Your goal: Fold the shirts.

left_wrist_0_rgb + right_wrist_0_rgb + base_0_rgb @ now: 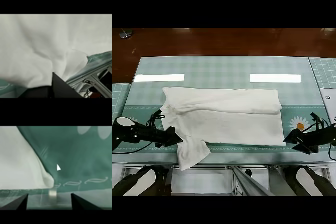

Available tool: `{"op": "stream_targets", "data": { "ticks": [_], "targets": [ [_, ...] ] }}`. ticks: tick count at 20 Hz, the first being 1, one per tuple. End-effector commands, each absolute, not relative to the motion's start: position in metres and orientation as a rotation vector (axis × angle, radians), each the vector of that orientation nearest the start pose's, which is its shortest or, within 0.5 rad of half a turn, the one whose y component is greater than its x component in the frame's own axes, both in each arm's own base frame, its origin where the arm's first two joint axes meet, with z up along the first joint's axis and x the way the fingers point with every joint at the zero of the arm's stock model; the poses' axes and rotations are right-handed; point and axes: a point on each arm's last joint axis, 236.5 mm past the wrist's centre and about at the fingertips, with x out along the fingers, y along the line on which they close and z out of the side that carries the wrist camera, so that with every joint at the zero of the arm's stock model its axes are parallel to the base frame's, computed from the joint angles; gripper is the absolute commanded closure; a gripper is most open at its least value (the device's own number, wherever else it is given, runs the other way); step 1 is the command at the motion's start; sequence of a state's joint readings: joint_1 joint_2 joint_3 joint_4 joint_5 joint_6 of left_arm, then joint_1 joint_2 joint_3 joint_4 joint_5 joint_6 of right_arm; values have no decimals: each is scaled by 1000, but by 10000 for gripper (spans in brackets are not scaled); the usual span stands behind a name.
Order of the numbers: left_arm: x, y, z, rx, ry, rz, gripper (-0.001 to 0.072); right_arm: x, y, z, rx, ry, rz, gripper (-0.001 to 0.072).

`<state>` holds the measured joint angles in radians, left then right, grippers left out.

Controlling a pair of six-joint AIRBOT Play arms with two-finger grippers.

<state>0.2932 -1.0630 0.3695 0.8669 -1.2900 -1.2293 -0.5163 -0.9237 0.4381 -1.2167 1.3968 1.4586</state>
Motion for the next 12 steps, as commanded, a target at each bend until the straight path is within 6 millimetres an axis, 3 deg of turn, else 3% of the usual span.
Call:
{"op": "stream_targets", "data": {
  "ticks": [1,4,9,10,11,12],
  "targets": [
    [170,-105,-91,-802,1649,-362,676,136,27,-92,757,1744,-15,95],
    [171,-104,-91,-801,1643,-356,676,141,38,-101,762,1771,19,95],
    [171,-104,-91,-802,1644,-356,676,204,52,-103,921,1537,10,103],
    [171,-104,-91,-802,1644,-356,676,211,52,-101,939,1512,8,182],
    [172,-104,-91,-805,1641,-356,676,216,54,-97,948,1496,22,367],
    [176,-102,-90,-800,1628,-352,676,221,57,-90,937,1477,74,635]
  ]
}}
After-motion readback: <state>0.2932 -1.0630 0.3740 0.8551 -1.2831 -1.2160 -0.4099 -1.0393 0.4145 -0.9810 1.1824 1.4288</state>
